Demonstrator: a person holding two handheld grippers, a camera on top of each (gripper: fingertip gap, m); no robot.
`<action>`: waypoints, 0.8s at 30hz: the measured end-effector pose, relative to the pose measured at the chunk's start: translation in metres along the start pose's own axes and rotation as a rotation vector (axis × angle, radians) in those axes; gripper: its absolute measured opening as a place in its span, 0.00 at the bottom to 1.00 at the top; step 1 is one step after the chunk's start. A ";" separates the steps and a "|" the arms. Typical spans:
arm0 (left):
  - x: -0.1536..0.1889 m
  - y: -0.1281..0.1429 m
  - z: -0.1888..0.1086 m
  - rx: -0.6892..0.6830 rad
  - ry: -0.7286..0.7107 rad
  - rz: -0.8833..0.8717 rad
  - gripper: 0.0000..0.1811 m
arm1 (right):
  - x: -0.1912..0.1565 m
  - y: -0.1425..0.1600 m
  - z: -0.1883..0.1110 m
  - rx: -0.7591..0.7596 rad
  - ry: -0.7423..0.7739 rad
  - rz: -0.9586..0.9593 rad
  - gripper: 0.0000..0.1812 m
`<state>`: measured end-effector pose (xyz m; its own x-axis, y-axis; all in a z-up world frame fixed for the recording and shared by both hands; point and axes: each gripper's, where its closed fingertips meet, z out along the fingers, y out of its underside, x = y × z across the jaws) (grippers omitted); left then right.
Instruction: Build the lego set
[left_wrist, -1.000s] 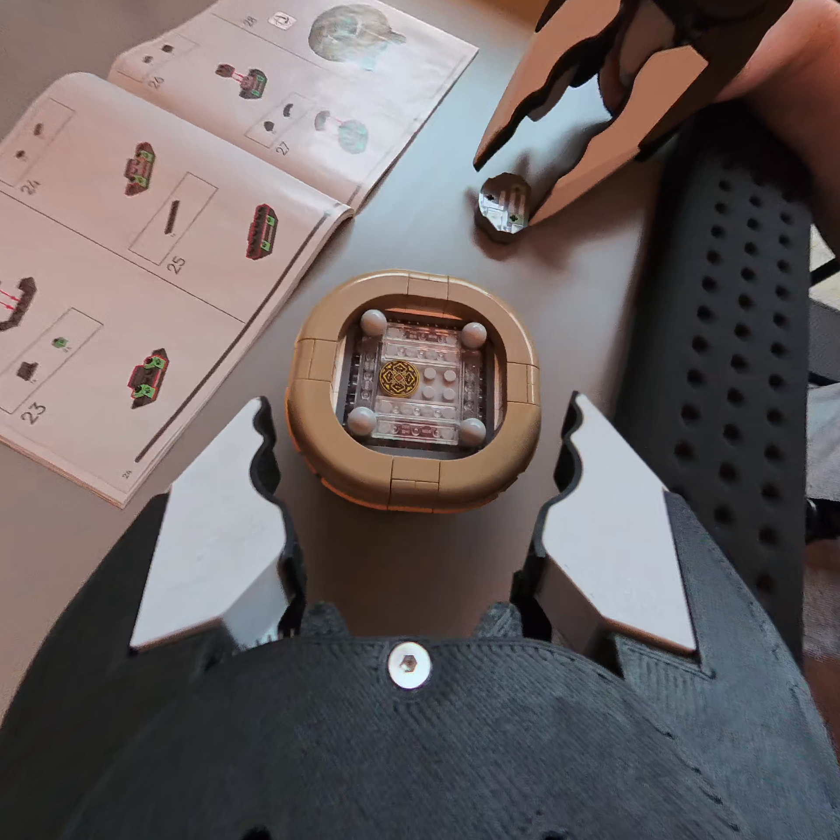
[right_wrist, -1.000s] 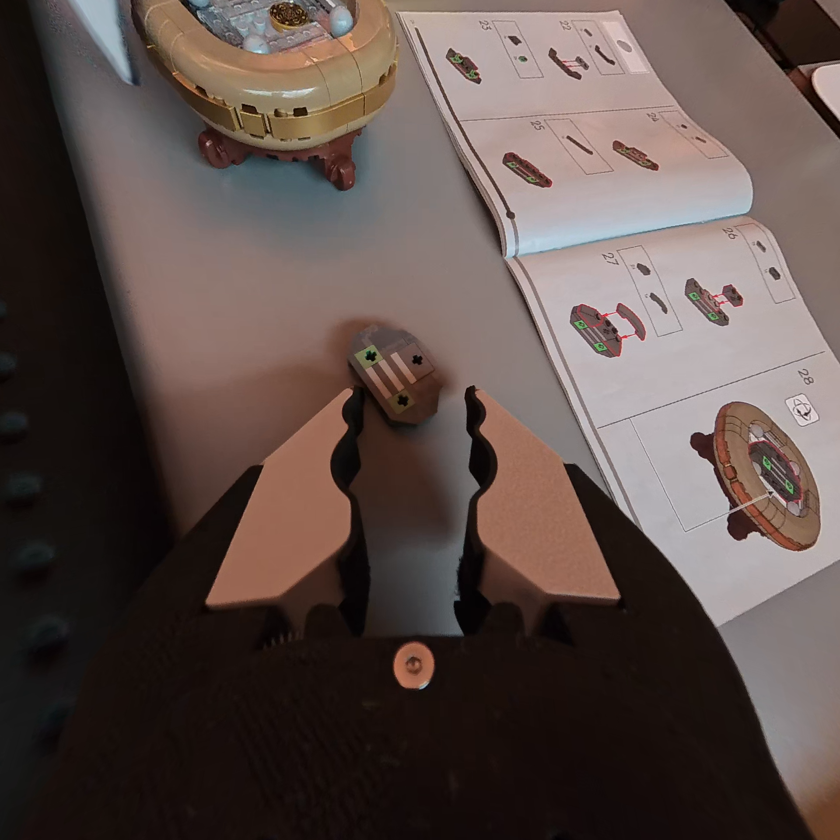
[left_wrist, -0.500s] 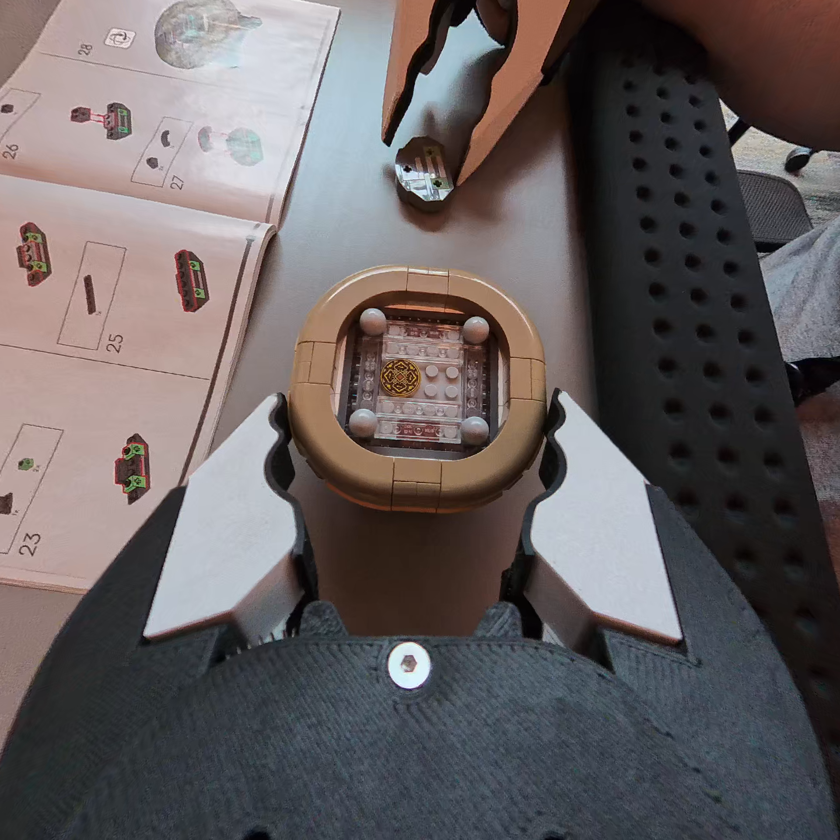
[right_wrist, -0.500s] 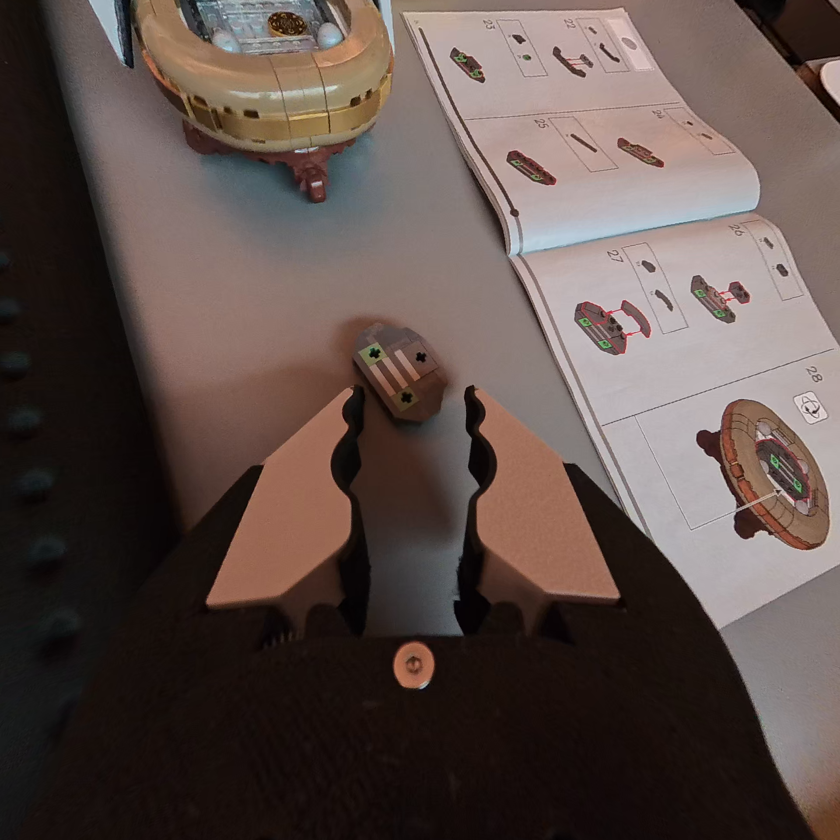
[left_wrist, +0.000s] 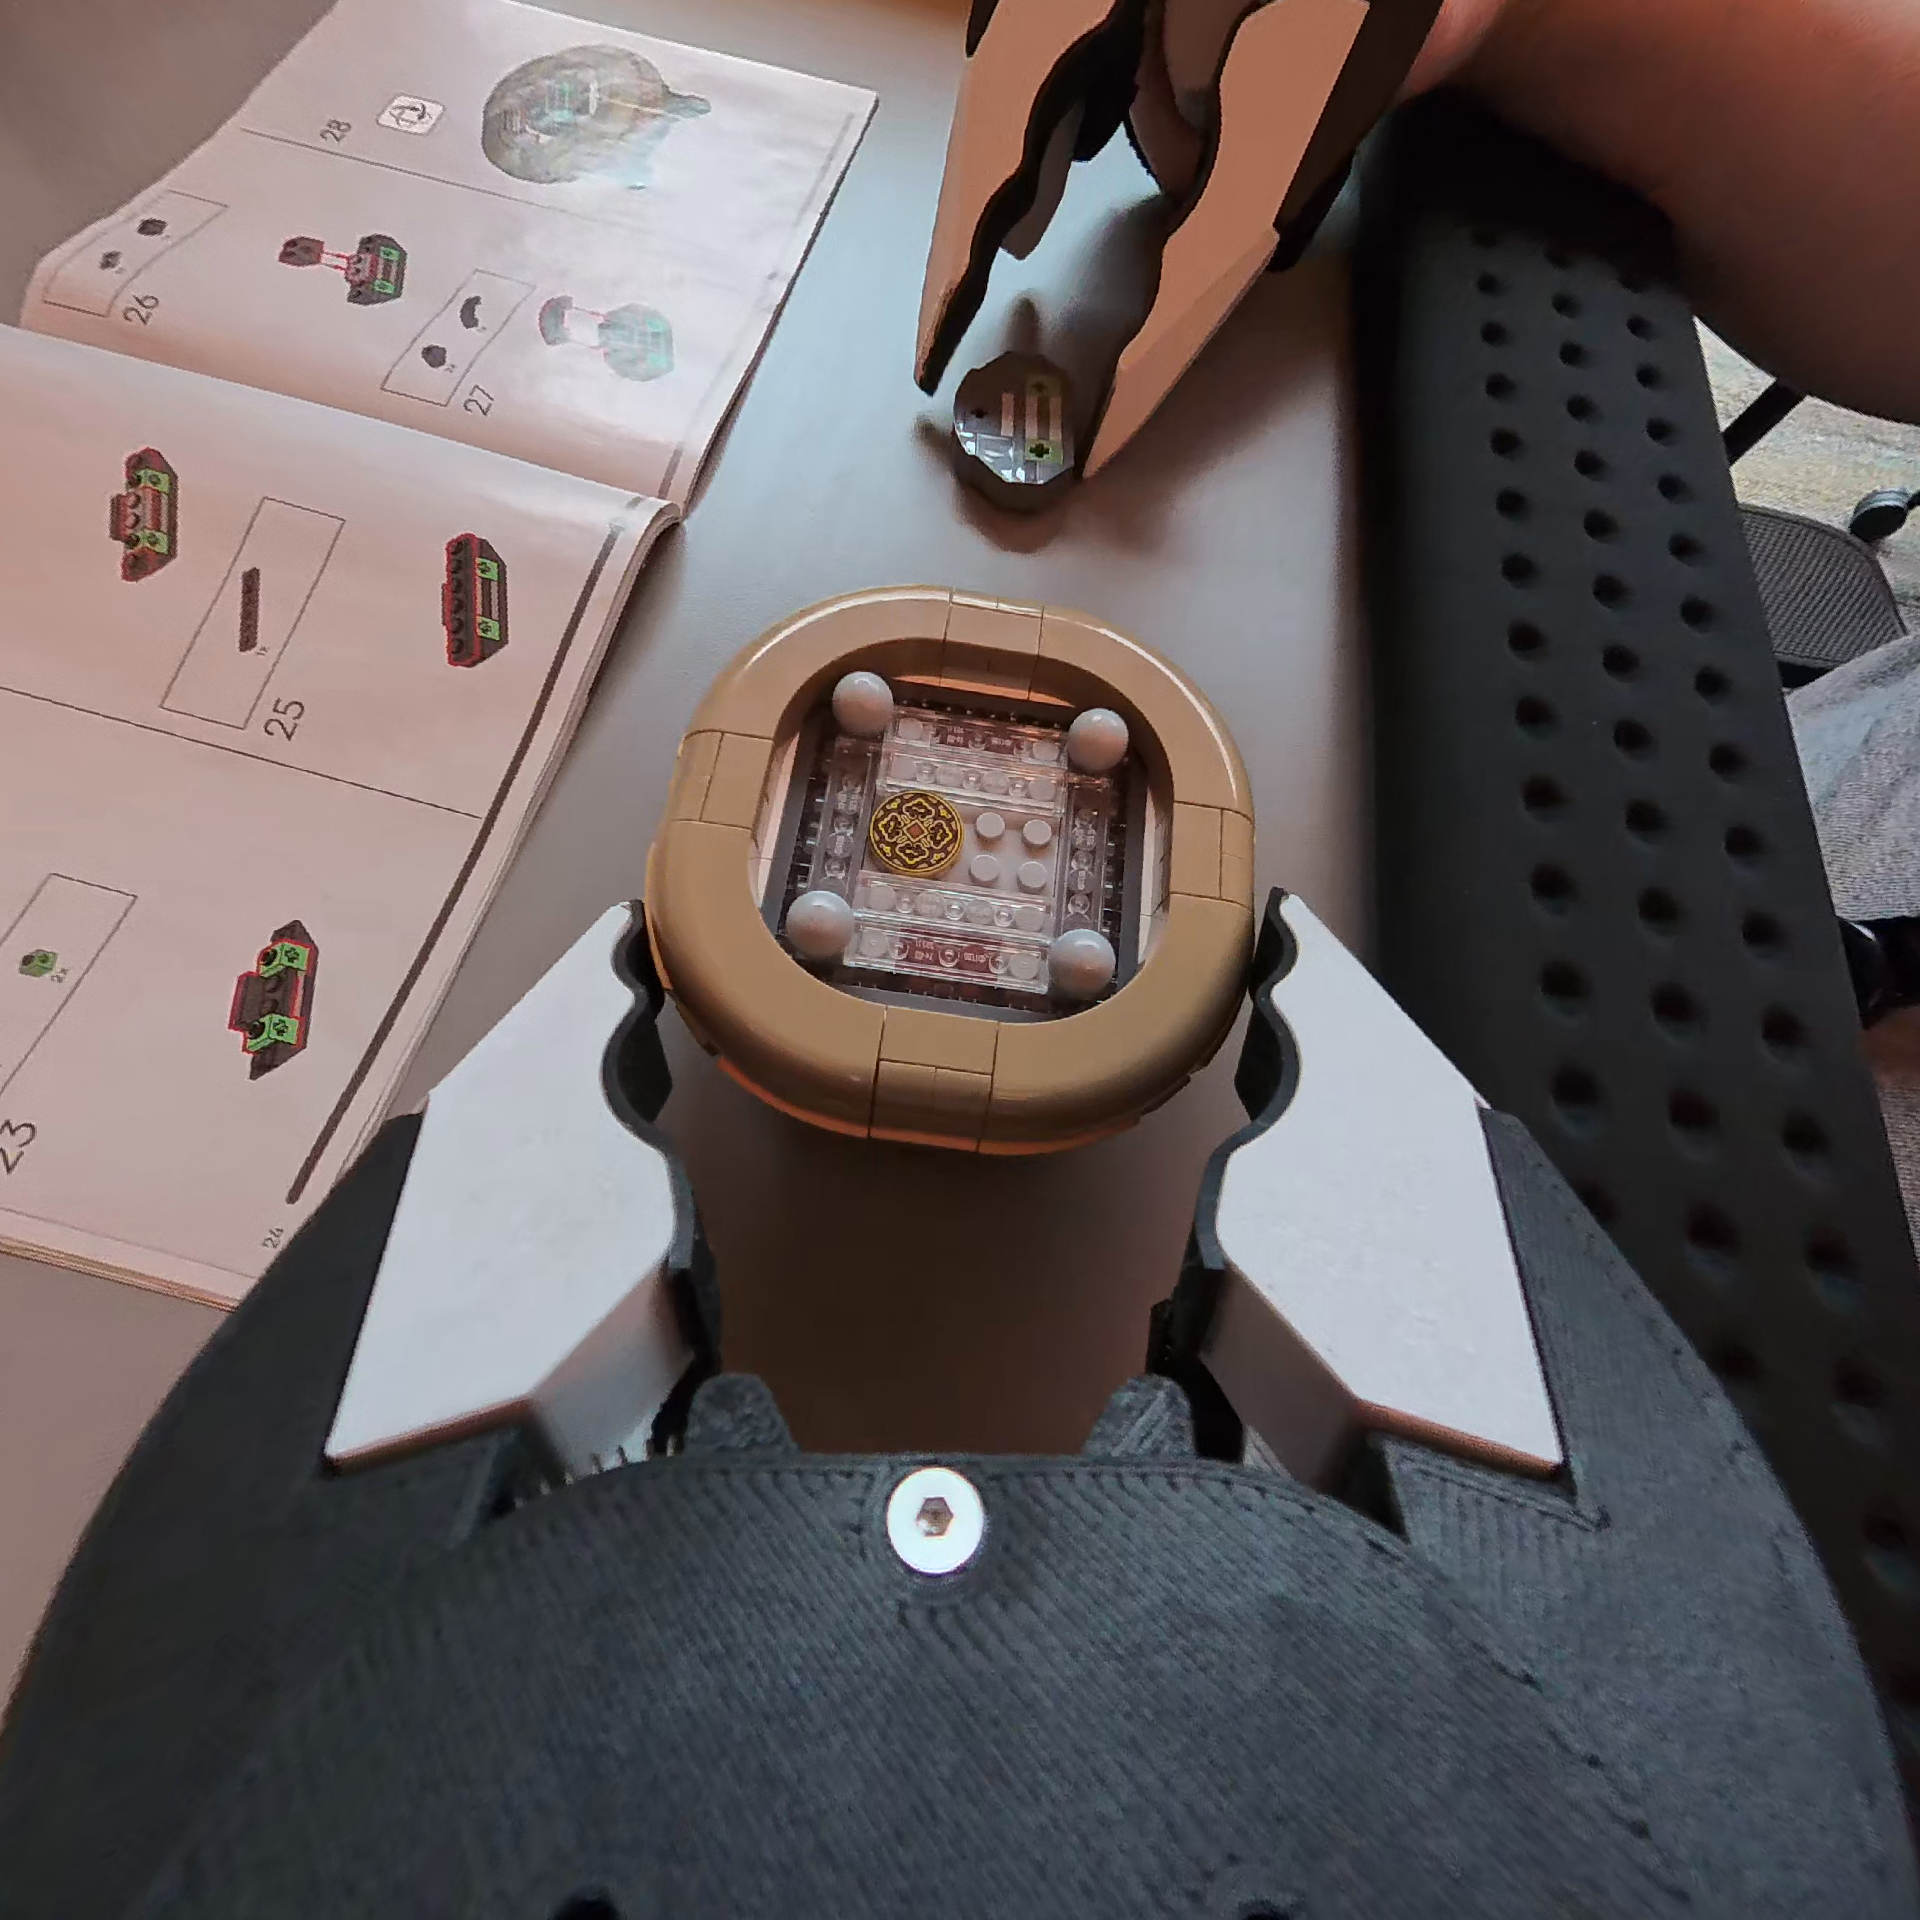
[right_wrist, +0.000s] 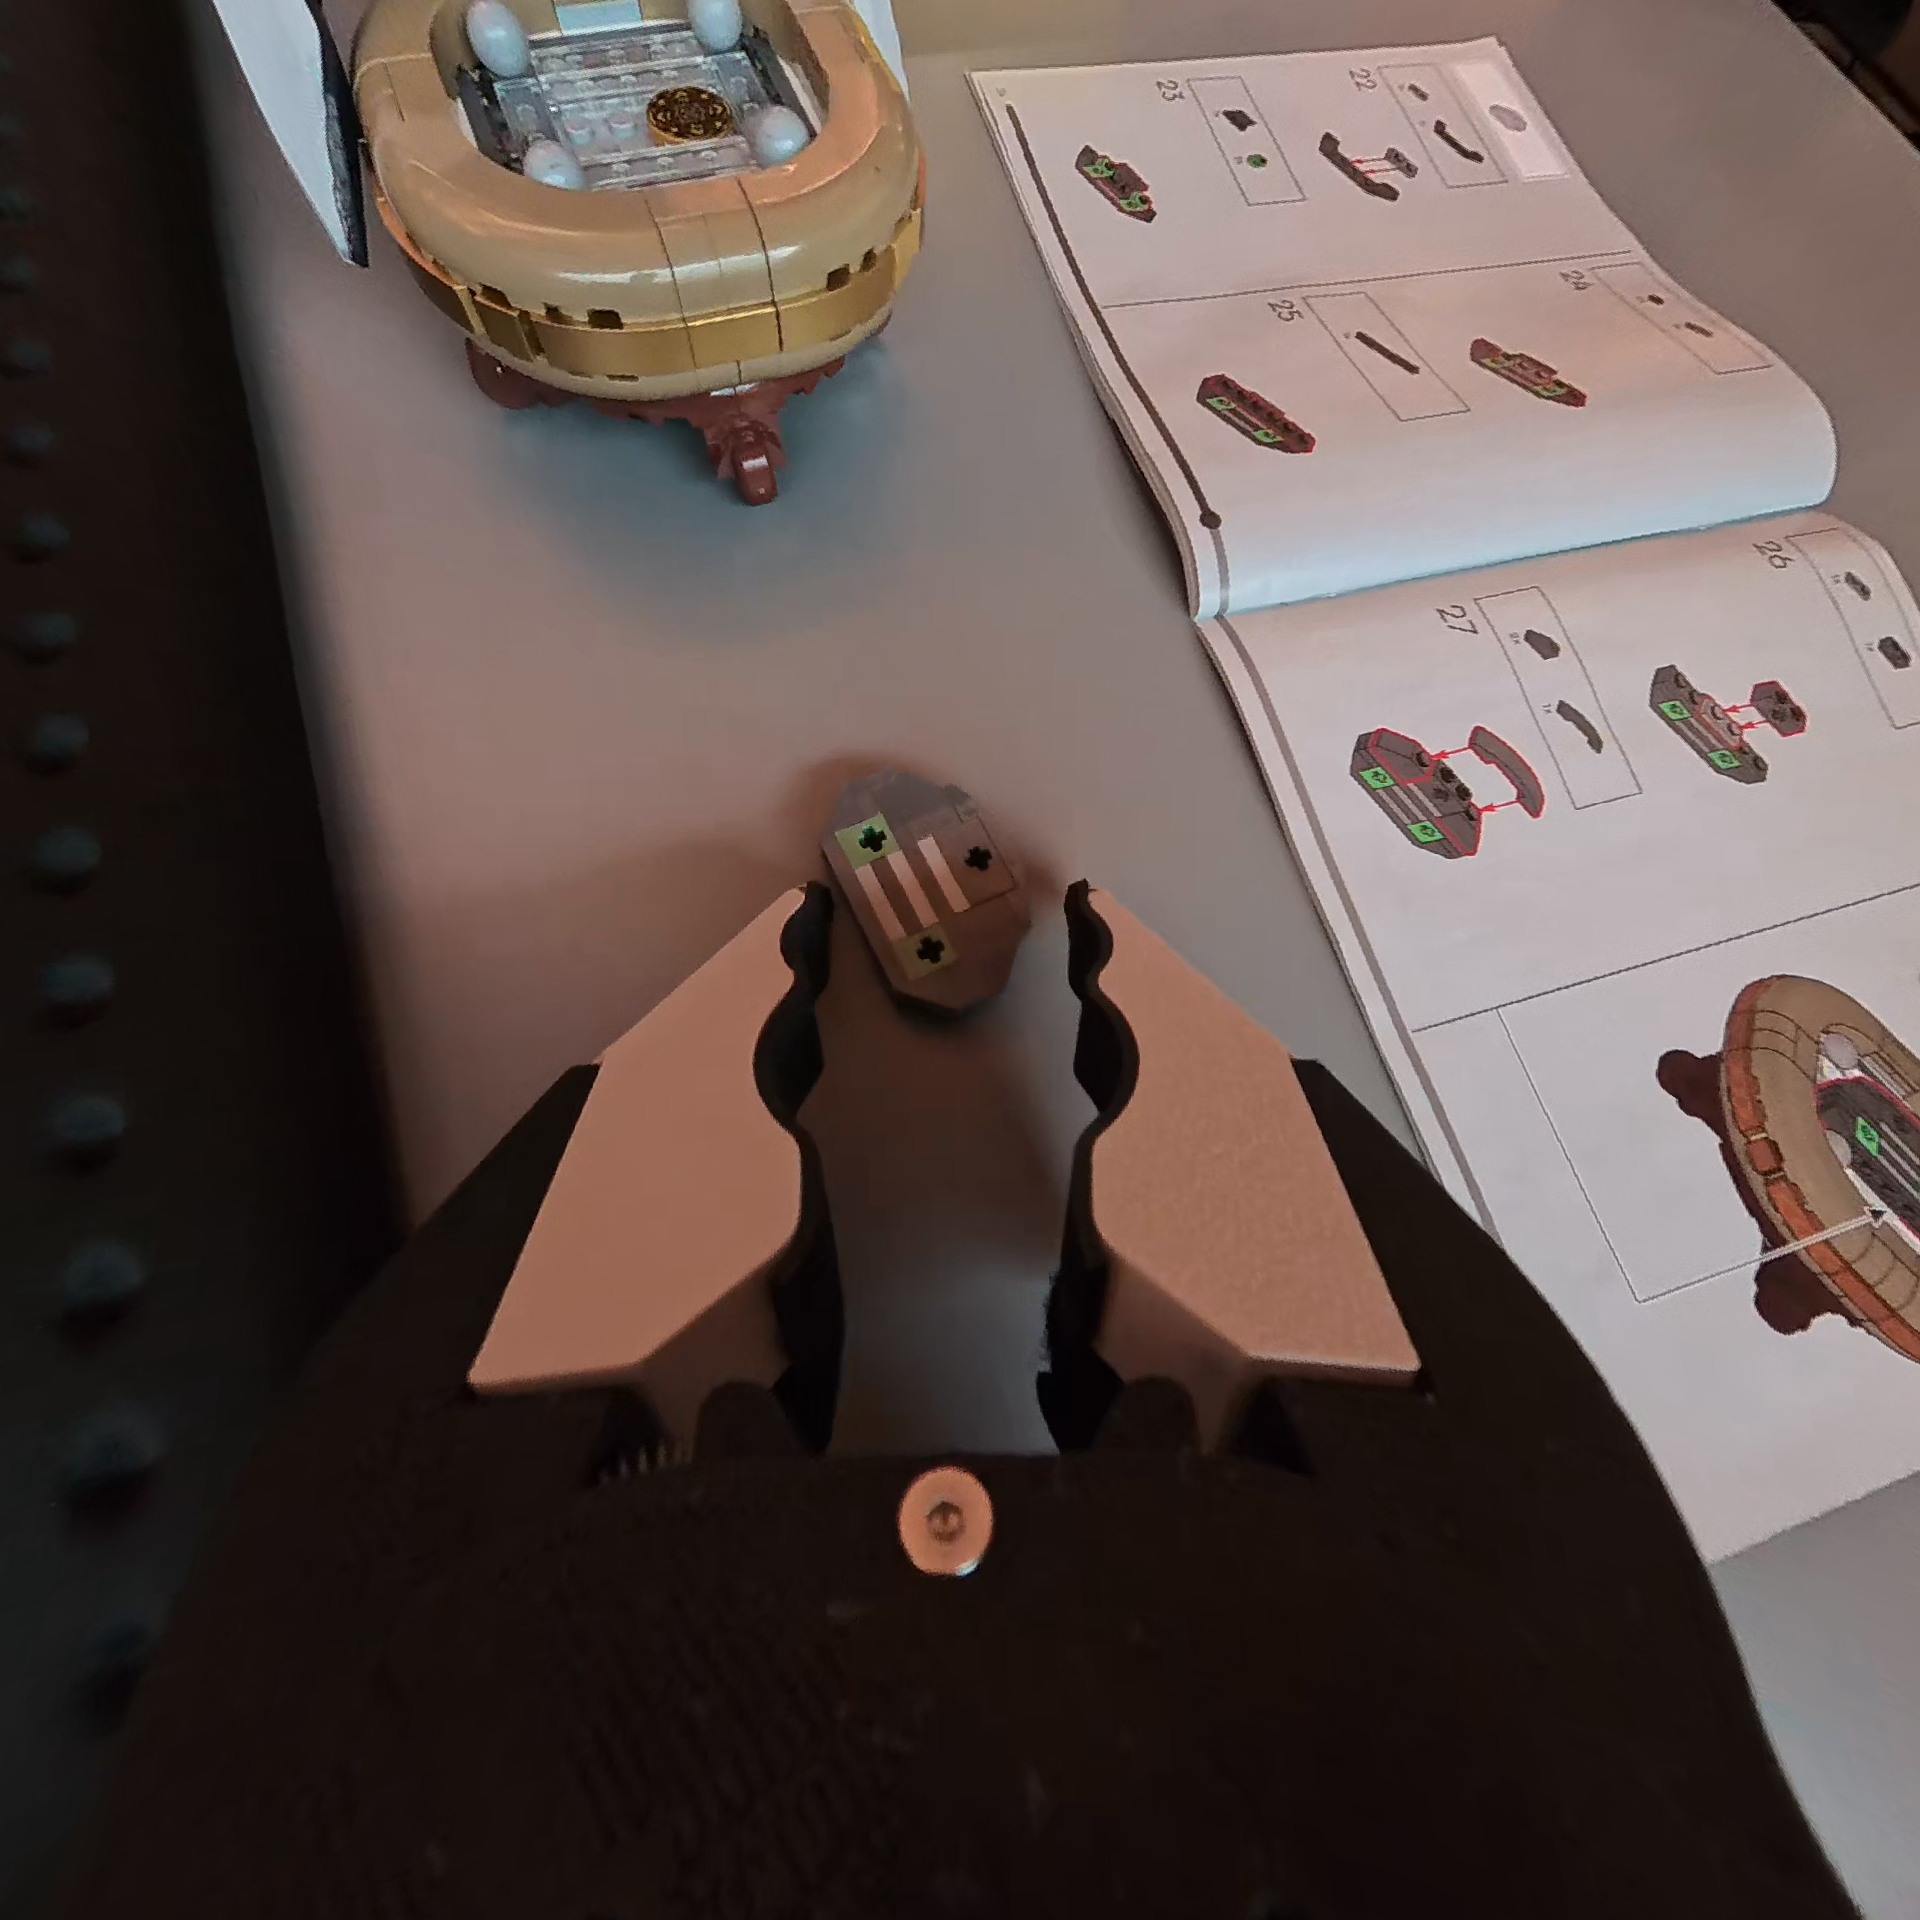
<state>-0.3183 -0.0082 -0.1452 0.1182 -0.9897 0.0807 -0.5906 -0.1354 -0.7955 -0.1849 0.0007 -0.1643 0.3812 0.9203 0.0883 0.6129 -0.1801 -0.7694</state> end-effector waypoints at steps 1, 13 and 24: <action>0.000 0.000 0.000 0.001 -0.005 0.004 0.62 | 0.000 0.000 0.000 0.000 0.000 0.001 0.25; 0.000 -0.004 -0.012 0.072 0.014 -0.019 0.56 | -0.002 0.001 -0.001 -0.011 0.020 -0.007 0.20; 0.000 -0.004 -0.012 0.072 0.021 -0.025 0.56 | -0.001 0.002 -0.002 -0.009 0.019 0.018 0.20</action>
<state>-0.3254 -0.0087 -0.1351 0.1149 -0.9869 0.1133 -0.5287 -0.1573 -0.8341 -0.1826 -0.0015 -0.1651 0.4053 0.9101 0.0862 0.6117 -0.2000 -0.7654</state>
